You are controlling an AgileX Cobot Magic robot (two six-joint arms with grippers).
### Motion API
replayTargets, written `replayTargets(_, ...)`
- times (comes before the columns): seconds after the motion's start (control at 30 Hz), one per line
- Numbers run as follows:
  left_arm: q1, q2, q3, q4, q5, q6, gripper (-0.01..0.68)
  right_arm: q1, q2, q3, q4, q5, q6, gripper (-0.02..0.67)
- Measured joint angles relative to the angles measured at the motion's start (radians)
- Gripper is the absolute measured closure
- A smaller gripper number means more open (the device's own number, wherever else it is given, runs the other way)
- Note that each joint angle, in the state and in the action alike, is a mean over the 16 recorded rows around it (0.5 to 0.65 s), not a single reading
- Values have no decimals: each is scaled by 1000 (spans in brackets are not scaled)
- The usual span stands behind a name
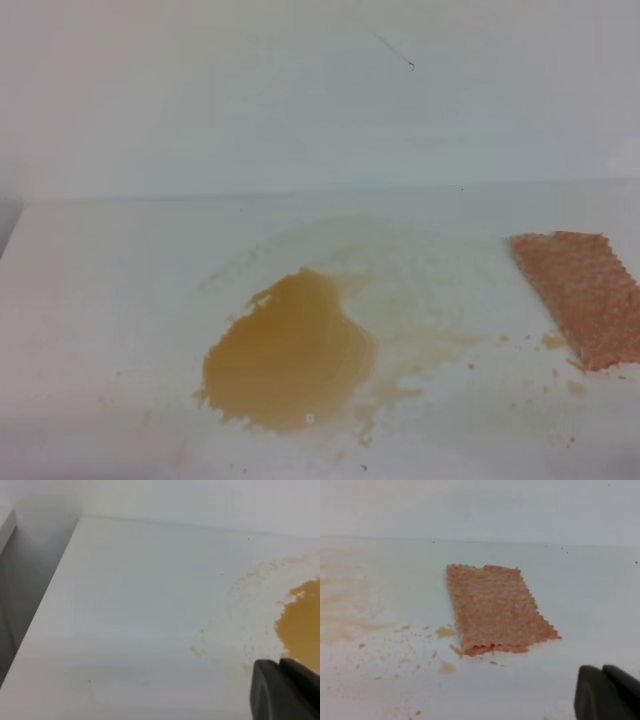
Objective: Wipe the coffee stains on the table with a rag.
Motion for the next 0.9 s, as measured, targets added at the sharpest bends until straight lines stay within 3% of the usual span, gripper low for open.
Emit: replayTargets(0.9, 0, 0, 0, 0, -1, 0, 675, 0, 0, 0, 0, 0, 0, 652)
